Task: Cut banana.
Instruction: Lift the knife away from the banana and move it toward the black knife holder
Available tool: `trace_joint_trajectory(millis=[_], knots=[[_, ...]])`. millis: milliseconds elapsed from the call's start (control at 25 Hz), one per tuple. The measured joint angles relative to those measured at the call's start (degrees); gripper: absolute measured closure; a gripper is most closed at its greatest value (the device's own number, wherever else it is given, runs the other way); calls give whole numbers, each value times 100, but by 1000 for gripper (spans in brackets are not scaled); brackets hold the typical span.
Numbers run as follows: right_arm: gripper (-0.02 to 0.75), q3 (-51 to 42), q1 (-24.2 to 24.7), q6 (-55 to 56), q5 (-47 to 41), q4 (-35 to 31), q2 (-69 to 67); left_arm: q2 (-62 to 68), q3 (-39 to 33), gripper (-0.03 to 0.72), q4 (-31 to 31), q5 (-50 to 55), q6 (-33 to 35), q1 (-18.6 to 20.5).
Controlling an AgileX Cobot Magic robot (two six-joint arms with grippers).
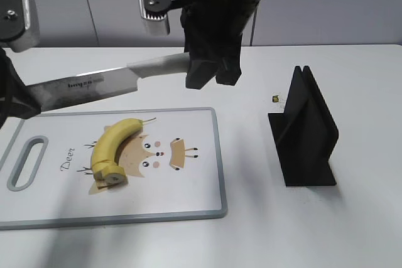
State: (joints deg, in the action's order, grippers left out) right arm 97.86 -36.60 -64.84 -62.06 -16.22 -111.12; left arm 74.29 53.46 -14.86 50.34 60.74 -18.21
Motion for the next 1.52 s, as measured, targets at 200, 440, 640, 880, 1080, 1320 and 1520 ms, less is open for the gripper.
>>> trace_joint_trajectory(millis=[200, 440, 640, 880, 1080, 1320, 1520], knots=[[555, 5, 0, 15, -63, -104, 129, -336, 0, 559, -32, 18, -20, 0], [564, 5, 0, 70, -74, -125, 129, -360, 0, 267, -73, -19, -31, 0], [575, 10, 10, 173, -55, -121, 129, -371, -4, 133, -83, -405, -31, 0], [575, 7, 21, 230, 72, -27, 129, -694, -11, 100, -90, -1392, -37, 0], [575, 7, 21, 418, 103, -27, 129, -1082, -11, 100, -90, -1513, -177, 29], [575, 7, 21, 1844, 87, -27, 129, -1221, 618, 100, -54, -850, -1988, 757], [576, 11, 21, 3477, -271, 83, 129, -1228, 1417, 100, 449, 263, -3313, 1653]])
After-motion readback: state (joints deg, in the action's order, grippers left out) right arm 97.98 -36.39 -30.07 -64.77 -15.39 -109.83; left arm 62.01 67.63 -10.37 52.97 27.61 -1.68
